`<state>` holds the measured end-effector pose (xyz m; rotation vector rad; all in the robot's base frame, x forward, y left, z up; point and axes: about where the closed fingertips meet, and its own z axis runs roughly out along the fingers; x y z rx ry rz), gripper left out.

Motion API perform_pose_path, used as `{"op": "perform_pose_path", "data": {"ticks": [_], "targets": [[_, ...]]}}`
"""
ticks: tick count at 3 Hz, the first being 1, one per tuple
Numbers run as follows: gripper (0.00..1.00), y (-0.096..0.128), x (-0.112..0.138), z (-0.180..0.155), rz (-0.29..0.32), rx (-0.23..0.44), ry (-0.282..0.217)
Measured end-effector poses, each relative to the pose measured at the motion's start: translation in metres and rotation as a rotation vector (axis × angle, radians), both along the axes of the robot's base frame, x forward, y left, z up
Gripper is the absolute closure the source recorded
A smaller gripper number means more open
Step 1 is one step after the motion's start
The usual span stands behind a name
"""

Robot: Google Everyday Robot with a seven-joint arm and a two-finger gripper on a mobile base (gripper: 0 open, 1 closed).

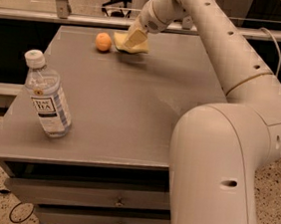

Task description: Move sponge near orange

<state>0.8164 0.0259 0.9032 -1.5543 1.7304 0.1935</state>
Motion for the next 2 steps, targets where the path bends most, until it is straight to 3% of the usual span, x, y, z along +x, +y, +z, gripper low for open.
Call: {"op": "perform_pose_path", "data": {"ticks": [1,2], "targets": [[0.85,0.0039,0.0054,-0.0081,-0.010,-0.008,0.017],[0.53,0.0019,0.0098,-0.0149,-0.030,-0.016,0.034]]}}
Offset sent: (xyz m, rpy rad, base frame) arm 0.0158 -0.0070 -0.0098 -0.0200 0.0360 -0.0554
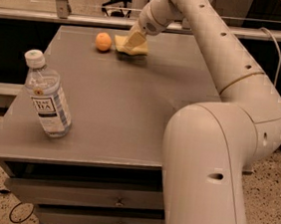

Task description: Move sponge near orange

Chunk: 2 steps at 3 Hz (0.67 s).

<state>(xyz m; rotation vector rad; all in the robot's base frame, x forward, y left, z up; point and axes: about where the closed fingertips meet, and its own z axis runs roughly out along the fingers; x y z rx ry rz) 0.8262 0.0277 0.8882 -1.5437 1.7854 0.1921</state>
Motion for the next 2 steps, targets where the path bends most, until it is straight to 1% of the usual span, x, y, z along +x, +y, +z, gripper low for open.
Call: {"op": "perform_pose_path", "data": {"ticks": [2], "targets": [[0.07,-0.0020,0.0018,-0.0040,-0.016,-0.005,0.011]]}}
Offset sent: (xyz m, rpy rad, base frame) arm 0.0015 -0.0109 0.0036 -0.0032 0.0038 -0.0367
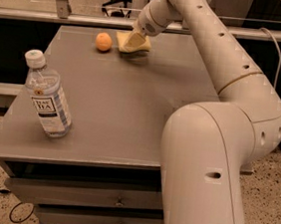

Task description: Move sponge near orange

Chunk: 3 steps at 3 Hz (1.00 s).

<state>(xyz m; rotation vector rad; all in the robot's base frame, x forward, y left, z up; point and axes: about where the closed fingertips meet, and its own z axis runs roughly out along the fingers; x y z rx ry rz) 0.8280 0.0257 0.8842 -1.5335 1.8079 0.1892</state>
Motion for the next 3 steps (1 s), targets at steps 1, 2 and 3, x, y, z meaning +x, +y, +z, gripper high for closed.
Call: {"op": "perform_pose_path", "data": {"ticks": [1,2,3], "targets": [[0.00,-0.006,-0.007,0.009,-0.012,0.038,0.009],[0.00,-0.014,-0.016,0.019,-0.024,0.082,0.016],[0.00,-0.039,-0.029,0.028,-0.031,0.187,0.030]]}}
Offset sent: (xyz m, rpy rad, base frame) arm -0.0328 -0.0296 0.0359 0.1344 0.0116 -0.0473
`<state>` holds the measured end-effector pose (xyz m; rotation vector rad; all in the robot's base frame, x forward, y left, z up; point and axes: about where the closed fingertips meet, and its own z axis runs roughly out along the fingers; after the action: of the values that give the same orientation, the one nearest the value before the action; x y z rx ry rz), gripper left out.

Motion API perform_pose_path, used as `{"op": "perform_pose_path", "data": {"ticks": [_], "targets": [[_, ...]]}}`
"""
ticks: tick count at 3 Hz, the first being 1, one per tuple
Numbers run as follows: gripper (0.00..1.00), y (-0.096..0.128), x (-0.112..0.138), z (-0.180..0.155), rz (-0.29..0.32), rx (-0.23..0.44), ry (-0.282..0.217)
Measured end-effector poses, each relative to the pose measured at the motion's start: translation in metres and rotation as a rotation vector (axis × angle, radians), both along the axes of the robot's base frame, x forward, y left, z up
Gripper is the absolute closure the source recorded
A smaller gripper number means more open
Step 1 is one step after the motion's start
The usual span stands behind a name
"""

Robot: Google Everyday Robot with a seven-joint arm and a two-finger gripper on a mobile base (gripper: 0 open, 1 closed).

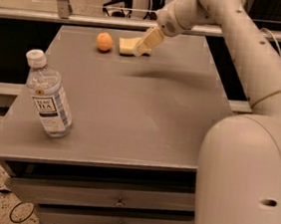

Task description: Move sponge near orange

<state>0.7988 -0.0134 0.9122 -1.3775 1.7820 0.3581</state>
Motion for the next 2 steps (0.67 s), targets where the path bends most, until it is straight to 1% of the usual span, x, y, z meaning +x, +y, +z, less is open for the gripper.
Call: {"op": "perform_pose_path", "data": {"ticks": [1,2], "targets": [[0.00,-0.054,-0.025,0.020,-0.005,0.146,0.000],[0.00,-0.105,-0.054,0.042,0.002,0.255,-0.027]]}}
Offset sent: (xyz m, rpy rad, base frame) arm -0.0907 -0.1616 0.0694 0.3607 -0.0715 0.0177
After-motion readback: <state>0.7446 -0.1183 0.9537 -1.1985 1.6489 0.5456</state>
